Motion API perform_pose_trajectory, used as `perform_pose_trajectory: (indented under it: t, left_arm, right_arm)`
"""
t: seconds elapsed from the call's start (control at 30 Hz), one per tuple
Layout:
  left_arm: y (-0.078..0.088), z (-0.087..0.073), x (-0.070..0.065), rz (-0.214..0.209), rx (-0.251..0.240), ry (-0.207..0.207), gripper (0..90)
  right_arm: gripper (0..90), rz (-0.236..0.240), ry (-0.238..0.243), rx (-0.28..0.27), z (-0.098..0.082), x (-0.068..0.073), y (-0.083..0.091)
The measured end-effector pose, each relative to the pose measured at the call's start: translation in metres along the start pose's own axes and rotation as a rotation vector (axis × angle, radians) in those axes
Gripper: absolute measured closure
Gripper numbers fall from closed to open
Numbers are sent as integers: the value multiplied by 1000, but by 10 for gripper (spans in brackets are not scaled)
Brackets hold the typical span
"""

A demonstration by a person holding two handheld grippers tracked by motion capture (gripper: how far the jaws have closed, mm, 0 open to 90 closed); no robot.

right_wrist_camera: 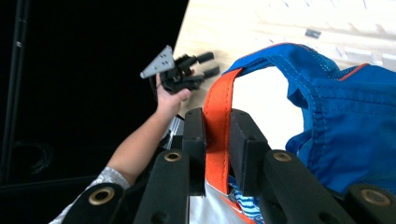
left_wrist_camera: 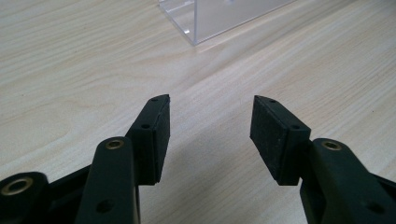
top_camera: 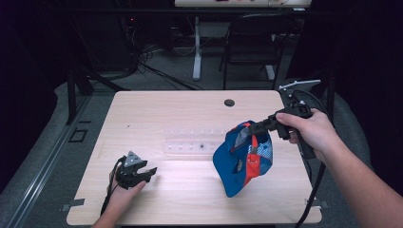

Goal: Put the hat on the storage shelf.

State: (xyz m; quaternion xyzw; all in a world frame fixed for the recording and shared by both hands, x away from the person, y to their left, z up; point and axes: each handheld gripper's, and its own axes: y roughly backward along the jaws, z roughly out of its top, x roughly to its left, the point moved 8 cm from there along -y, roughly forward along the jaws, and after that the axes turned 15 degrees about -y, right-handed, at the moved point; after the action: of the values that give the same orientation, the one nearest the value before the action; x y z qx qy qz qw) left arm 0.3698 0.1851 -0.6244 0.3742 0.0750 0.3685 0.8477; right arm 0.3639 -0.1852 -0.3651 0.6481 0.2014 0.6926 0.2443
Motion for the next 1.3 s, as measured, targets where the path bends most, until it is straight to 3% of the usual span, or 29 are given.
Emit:
perform_pose_trajectory:
  t: [0.53,0.9,1.07,1.3]
  left_arm:
    - [-1,1,-3,-14,-4,-1,488]
    - [-1,2,-5,-19,-11,-5,499]
    - [-1,4,-8,-19,-21,-28,505]
    - [1,10,-12,-18,-59,-9,493]
  right_arm:
    - [776,84,11,-50,24,28,3]
    - [777,111,9,-81,45,40,-1]
    - [776,136,7,-106,56,46,-3]
    - [776,158,0,-130,70,49,-6]
